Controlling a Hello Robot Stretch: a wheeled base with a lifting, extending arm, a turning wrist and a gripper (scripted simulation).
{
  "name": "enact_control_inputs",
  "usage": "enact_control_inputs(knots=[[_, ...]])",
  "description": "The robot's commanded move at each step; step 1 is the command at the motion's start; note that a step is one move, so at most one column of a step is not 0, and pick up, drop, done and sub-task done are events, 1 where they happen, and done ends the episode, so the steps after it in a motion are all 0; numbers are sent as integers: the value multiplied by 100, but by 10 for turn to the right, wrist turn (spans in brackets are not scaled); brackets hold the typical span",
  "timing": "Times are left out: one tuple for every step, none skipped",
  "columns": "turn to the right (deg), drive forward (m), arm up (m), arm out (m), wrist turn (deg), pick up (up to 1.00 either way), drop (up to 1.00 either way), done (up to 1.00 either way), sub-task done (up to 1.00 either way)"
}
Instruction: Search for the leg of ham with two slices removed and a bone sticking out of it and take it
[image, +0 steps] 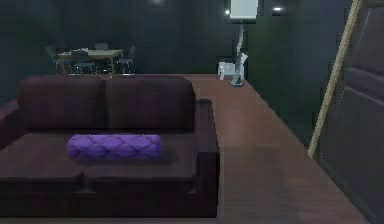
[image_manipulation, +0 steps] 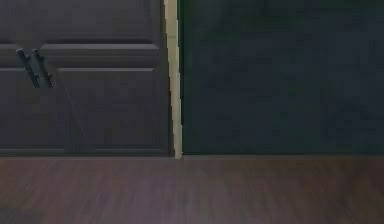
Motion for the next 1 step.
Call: enact_control_inputs(knots=[[450,0,0,0,0,0,0,0,0]])
